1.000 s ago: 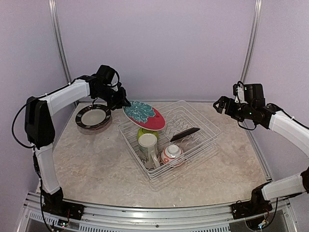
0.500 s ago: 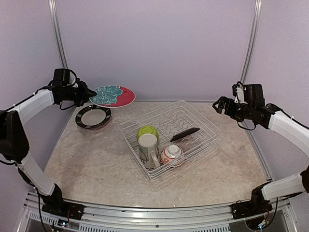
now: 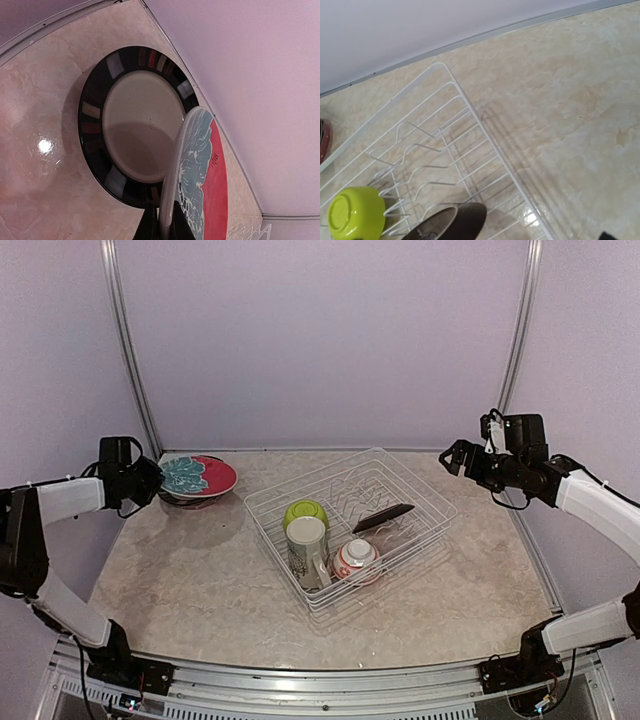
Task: Unload the mixed dishes from the dish rack
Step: Place the plate on the plate, then grab the plate from the dish rack.
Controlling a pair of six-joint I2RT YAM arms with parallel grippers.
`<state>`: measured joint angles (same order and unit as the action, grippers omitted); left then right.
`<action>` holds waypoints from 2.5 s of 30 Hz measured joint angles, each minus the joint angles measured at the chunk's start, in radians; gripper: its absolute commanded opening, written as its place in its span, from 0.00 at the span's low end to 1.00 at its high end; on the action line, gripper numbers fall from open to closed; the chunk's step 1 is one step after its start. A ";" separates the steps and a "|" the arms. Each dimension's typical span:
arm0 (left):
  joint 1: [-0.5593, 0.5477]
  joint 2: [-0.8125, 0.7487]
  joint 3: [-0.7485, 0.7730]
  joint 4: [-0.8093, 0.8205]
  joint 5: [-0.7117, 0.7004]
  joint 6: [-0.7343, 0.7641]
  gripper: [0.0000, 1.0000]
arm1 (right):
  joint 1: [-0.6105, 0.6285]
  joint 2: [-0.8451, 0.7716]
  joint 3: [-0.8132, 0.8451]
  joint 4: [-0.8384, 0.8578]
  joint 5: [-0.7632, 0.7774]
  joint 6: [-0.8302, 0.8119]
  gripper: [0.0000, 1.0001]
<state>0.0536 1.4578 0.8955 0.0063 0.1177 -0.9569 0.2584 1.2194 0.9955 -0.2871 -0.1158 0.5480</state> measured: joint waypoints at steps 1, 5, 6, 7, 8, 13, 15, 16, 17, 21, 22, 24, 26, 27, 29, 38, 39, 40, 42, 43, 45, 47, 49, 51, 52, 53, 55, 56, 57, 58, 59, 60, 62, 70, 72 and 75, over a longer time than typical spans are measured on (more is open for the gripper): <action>0.002 0.007 -0.006 0.010 -0.020 -0.002 0.00 | 0.000 0.000 0.000 0.000 0.000 0.000 1.00; 0.027 0.063 -0.007 0.118 -0.038 -0.035 0.00 | 0.000 0.000 0.000 0.000 0.000 0.000 1.00; 0.035 0.077 -0.007 0.143 -0.038 -0.043 0.00 | 0.000 0.000 0.000 0.000 0.000 0.000 1.00; 0.043 0.096 -0.006 0.173 -0.040 -0.051 0.00 | 0.000 0.000 0.000 0.000 0.000 0.000 1.00; 0.048 0.116 -0.006 0.194 -0.040 -0.057 0.00 | 0.000 -0.001 -0.001 0.000 0.000 0.000 1.00; 0.075 0.226 0.019 0.235 -0.026 -0.083 0.00 | 0.000 -0.002 -0.008 -0.002 0.000 -0.001 1.00; 0.082 0.277 0.031 0.251 -0.010 -0.090 0.00 | 0.000 -0.002 -0.008 -0.002 -0.001 -0.006 1.00; 0.084 0.294 0.033 0.261 -0.006 -0.094 0.00 | 0.000 -0.002 -0.008 -0.003 -0.001 -0.010 1.00; 0.087 0.314 0.036 0.267 0.000 -0.095 0.00 | 0.000 -0.002 -0.008 -0.004 -0.001 -0.014 1.00; 0.091 0.351 0.052 0.294 0.025 -0.100 0.00 | 0.000 -0.002 -0.008 -0.016 0.000 -0.039 1.00; 0.091 0.355 0.056 0.295 0.029 -0.100 0.00 | 0.000 -0.001 -0.008 -0.021 0.000 -0.044 1.00; 0.091 0.363 0.066 0.296 0.037 -0.095 0.02 | 0.000 0.002 -0.008 -0.025 -0.001 -0.053 1.00; 0.091 0.372 0.085 0.285 0.044 -0.090 0.10 | 0.003 0.010 -0.007 -0.027 -0.003 -0.061 1.00; 0.091 0.377 0.098 0.273 0.047 -0.088 0.14 | 0.010 0.017 -0.006 -0.029 -0.004 -0.066 1.00; 0.091 0.379 0.119 0.256 0.058 -0.086 0.23 | 0.019 0.039 0.004 -0.043 -0.001 -0.080 1.00; 0.093 0.372 0.176 0.144 0.077 -0.020 0.54 | 0.120 0.122 0.105 -0.113 0.055 -0.239 1.00; 0.093 0.370 0.177 0.126 0.077 -0.013 0.56 | 0.129 0.124 0.111 -0.116 0.064 -0.261 1.00; 0.093 0.368 0.177 0.108 0.076 -0.007 0.57 | 0.141 0.125 0.120 -0.121 0.074 -0.290 1.00; 0.094 0.362 0.184 0.066 0.072 0.005 0.62 | 0.169 0.130 0.130 -0.126 0.096 -0.359 1.00; 0.093 0.359 0.193 0.043 0.069 0.012 0.63 | 0.185 0.134 0.134 -0.127 0.103 -0.401 1.00; 0.093 0.354 0.214 0.004 0.065 0.026 0.65 | 0.222 0.142 0.135 -0.127 0.126 -0.482 1.00; 0.093 0.353 0.247 -0.039 0.063 0.037 0.68 | 0.254 0.150 0.135 -0.126 0.142 -0.558 1.00; 0.093 0.352 0.275 -0.069 0.062 0.048 0.70 | 0.278 0.151 0.133 -0.126 0.148 -0.645 1.00; 0.093 0.349 0.288 -0.094 0.058 0.058 0.85 | 0.293 0.151 0.133 -0.126 0.146 -0.734 1.00; 0.093 0.346 0.290 -0.106 0.057 0.064 0.95 | 0.297 0.151 0.133 -0.127 0.146 -0.778 1.00; 0.093 0.342 0.290 -0.121 0.054 0.075 0.98 | 0.298 0.151 0.133 -0.127 0.146 -0.824 1.00; 0.093 0.332 0.291 -0.161 0.049 0.085 0.99 | 0.298 0.144 0.130 -0.125 0.143 -0.905 1.00; 0.093 0.325 0.291 -0.173 0.049 0.092 0.99 | 0.302 0.134 0.124 -0.123 0.137 -0.953 1.00; 0.093 0.315 0.291 -0.188 0.048 0.099 0.99 | 0.302 0.115 0.111 -0.121 0.126 -1.009 1.00; 0.093 0.305 0.291 -0.200 0.046 0.105 0.99 | 0.303 0.090 0.095 -0.121 0.111 -1.067 1.00; 0.093 0.293 0.291 -0.211 0.043 0.113 0.99 | 0.304 0.063 0.077 -0.121 0.094 -1.124 1.00; 0.093 0.279 0.291 -0.225 0.041 0.120 0.99 | 0.307 0.034 0.060 -0.120 0.079 -1.188 1.00; 0.093 0.249 0.291 -0.247 0.039 0.135 0.99 | 0.312 -0.010 0.036 -0.120 0.045 -1.291 0.94; 0.087 0.136 0.275 -0.286 0.111 0.174 0.99 | 0.315 0.070 0.087 -0.171 -0.046 -1.605 0.71; 0.070 0.098 0.263 -0.295 0.125 0.189 0.99 | 0.315 0.134 0.129 -0.208 -0.057 -1.652 0.68; 0.023 0.031 0.234 -0.314 0.142 0.214 0.99 | 0.315 0.180 0.143 -0.243 -0.060 -1.715 0.66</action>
<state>0.0761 1.4883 1.1294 -0.3073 0.2600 -0.7425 0.5739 1.3998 1.1389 -0.5304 -0.1761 -1.1675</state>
